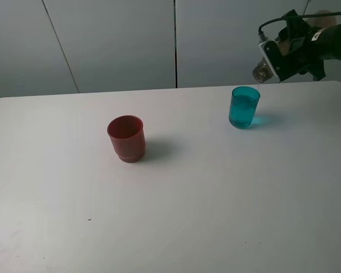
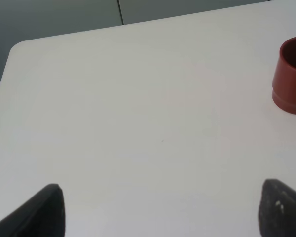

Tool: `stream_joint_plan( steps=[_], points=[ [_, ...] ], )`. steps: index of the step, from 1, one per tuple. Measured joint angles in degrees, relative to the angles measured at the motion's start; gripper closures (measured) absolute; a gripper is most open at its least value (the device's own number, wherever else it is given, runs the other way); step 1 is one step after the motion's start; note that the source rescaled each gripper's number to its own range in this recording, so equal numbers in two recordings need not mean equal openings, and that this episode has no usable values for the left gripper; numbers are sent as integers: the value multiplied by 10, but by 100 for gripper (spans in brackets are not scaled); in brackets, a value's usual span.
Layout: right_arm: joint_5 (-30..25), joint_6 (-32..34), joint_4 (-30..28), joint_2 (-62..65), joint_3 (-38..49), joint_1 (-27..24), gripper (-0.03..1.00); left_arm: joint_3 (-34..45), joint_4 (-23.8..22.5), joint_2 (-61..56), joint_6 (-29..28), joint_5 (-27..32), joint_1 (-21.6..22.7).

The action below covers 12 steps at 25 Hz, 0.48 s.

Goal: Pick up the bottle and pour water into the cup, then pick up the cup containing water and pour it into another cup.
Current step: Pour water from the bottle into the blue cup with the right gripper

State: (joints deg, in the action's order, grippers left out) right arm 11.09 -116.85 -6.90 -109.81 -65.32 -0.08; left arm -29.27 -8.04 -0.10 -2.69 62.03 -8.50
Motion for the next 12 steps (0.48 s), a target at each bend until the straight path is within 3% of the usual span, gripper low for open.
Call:
stream_joint_plan(
  steps=[6, 12],
  points=[
    [0, 13, 3, 0, 0, 1, 94, 0, 0, 0, 0, 0, 0],
    [-64, 156, 6, 5, 0, 9, 94, 0, 0, 0, 0, 0, 0]
  ],
)
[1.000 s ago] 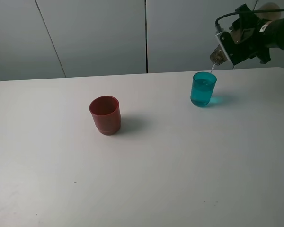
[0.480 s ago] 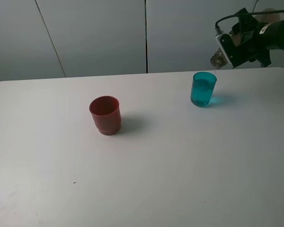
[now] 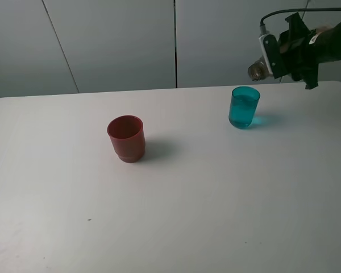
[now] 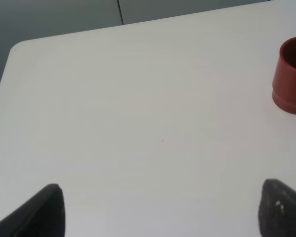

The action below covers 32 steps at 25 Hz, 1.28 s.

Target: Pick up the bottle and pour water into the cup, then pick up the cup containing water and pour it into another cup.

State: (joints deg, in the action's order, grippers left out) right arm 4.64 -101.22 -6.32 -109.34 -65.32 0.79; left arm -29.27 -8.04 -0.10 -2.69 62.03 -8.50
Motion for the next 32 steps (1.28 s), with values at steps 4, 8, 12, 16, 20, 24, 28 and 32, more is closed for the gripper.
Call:
stream_joint_plan(
  steps=[4, 8, 12, 16, 20, 24, 28, 32],
  points=[
    [-25, 217, 0, 29, 0, 8, 94, 0, 0, 0, 0, 0, 0],
    [-26, 506, -4, 73, 9, 13, 94, 0, 0, 0, 0, 0, 0],
    [-9, 752, -16, 123, 68, 14, 94, 0, 0, 0, 0, 0, 0],
    [91, 905, -19, 167, 185, 14, 94, 0, 0, 0, 0, 0, 0],
    [245, 982, 12, 176, 305, 15, 94, 0, 0, 0, 0, 0, 0],
    [351, 995, 47, 174, 381, 15, 94, 0, 0, 0, 3, 0, 0],
    [367, 990, 57, 158, 402, 15, 94, 0, 0, 0, 3, 0, 0],
    [391, 975, 59, 134, 404, 15, 94, 0, 0, 0, 3, 0, 0]
  ],
)
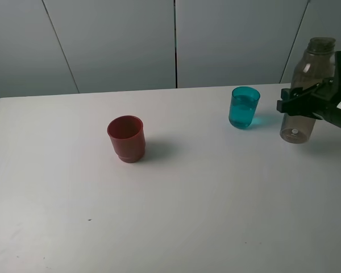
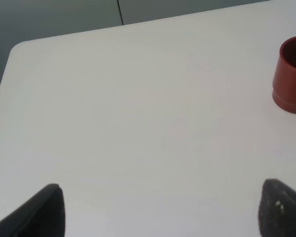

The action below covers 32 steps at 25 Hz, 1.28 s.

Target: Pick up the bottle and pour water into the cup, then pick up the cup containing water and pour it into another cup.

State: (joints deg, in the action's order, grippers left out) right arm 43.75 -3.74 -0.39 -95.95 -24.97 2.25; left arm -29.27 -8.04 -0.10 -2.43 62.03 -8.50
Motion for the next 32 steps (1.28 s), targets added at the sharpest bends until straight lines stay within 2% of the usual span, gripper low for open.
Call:
stream_joint_plan(
  steps=[6, 11, 20, 23, 32],
  points=[
    [41, -4, -4, -29, 0, 0, 94, 0, 0, 0, 0, 0, 0],
    [54, -5, -5, -38, 0, 0, 94, 0, 0, 0, 0, 0, 0],
    [49, -3, -32, -44, 0, 0, 94, 0, 0, 0, 0, 0, 0],
    [30, -2, -34, -47, 0, 0, 94, 0, 0, 0, 0, 0, 0],
    [26, 0, -35, -47, 0, 0, 94, 0, 0, 0, -2, 0, 0]
  ],
)
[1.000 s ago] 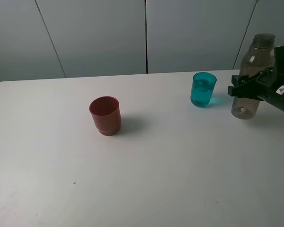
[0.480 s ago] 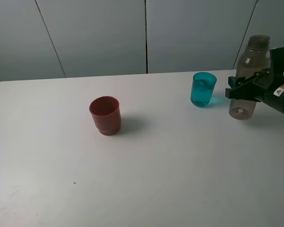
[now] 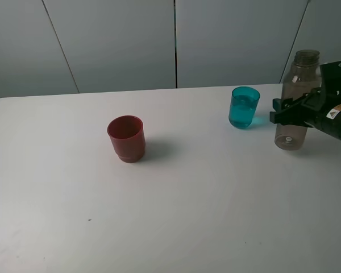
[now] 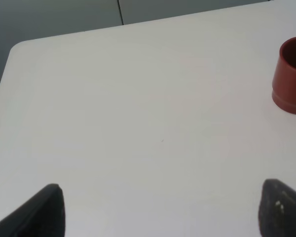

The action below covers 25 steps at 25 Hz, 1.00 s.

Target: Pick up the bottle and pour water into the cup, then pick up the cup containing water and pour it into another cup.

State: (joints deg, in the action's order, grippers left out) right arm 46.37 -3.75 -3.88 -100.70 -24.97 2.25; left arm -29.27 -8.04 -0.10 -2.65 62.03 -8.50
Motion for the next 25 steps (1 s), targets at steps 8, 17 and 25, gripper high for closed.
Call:
stream_joint_plan(
  steps=[8, 17, 25],
  points=[
    [-23, 0, 0, 0, 0, 0, 74, 0, 0, 0, 0, 0, 0],
    [-23, 0, 0, 0, 0, 0, -2, 0, 0, 0, 0, 0, 0],
    [-30, 0, 2, 51, 1, 0, -3, 0, 0, 0, 0, 0, 0]
  ],
)
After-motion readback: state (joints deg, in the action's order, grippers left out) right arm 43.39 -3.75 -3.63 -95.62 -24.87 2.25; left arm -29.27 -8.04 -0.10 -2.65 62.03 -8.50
